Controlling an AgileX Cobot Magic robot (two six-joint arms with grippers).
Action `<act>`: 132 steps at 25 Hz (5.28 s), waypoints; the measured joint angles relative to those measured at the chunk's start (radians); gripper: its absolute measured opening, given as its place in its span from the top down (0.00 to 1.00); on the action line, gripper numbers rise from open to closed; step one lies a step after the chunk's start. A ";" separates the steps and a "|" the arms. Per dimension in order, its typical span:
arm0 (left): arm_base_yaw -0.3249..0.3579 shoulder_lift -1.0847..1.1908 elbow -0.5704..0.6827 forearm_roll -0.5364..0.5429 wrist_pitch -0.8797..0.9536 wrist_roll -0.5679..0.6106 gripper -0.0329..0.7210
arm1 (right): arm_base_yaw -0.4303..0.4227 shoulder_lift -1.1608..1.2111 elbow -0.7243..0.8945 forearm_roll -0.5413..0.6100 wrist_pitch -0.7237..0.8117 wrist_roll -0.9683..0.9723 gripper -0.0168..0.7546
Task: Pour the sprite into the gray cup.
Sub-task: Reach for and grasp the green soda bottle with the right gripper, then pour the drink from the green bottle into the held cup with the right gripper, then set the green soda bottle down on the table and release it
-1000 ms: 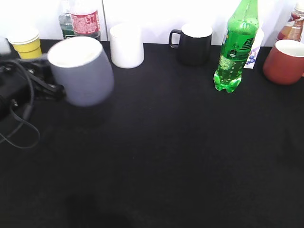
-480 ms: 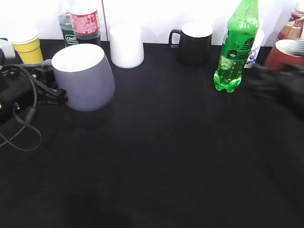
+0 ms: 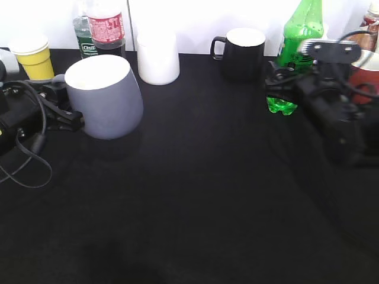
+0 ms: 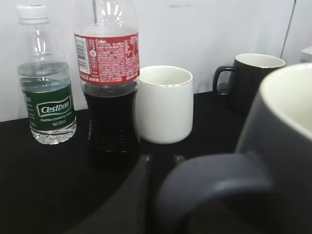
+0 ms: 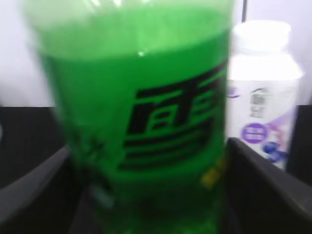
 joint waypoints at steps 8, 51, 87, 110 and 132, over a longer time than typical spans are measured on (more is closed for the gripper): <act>0.000 0.000 0.000 0.007 0.000 0.000 0.85 | 0.000 0.085 -0.077 -0.004 -0.048 -0.007 0.37; -0.002 0.000 0.000 0.193 0.119 -0.002 0.85 | 0.168 -0.161 -0.162 -0.465 0.280 -1.348 0.41; -0.002 0.000 0.002 0.196 0.112 0.001 0.85 | 0.168 -0.161 -0.169 -0.452 0.271 -0.943 0.42; 0.293 0.460 -0.381 -0.110 -0.030 0.128 0.77 | 0.082 -0.161 -0.171 -0.161 0.348 0.013 0.42; 0.145 -0.463 -0.054 -0.091 0.703 0.122 0.56 | -0.103 0.105 -0.096 -0.252 -0.067 0.089 0.42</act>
